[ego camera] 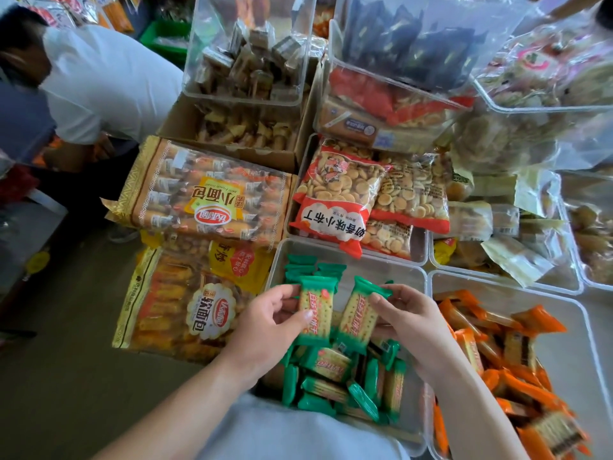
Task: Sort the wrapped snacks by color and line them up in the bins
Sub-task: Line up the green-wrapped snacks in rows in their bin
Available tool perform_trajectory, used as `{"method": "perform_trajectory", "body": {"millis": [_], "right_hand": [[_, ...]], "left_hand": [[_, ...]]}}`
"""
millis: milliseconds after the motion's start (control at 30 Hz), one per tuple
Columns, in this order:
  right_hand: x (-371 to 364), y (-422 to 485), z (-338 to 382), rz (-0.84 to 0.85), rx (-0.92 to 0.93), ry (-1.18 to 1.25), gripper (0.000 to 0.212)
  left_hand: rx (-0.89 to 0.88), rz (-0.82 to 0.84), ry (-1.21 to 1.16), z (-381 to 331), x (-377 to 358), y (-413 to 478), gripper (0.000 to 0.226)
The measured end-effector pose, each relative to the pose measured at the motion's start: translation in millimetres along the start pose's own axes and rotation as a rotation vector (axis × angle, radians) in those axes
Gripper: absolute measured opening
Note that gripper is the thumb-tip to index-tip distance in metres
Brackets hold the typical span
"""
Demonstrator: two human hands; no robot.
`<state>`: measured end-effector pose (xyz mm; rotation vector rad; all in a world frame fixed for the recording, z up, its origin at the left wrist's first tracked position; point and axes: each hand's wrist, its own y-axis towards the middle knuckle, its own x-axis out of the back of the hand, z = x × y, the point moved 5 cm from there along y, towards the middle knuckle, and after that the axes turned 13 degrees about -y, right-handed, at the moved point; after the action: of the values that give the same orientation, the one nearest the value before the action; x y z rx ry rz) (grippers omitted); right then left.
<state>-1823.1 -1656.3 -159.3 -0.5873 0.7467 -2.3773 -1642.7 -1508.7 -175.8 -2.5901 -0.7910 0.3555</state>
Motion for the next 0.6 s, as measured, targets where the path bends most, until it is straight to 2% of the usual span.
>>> {"method": "perform_trajectory", "body": {"millis": [233,433,600], "right_hand": [[-15,-10,5,0.036,0.07,-0.003,0.016],[-42,-17,8,0.125,0.175,-0.043,0.026],[-48,-12,7,0.165,0.148,-0.052,0.026]], "left_hand": [[-0.058,0.065,0.045,-8,-10,-8,0.031],[-0.087,0.025,0.153,-4,-7,-10,0.028],[-0.04,0.096,0.053,-1,-7,-7,0.035]]}}
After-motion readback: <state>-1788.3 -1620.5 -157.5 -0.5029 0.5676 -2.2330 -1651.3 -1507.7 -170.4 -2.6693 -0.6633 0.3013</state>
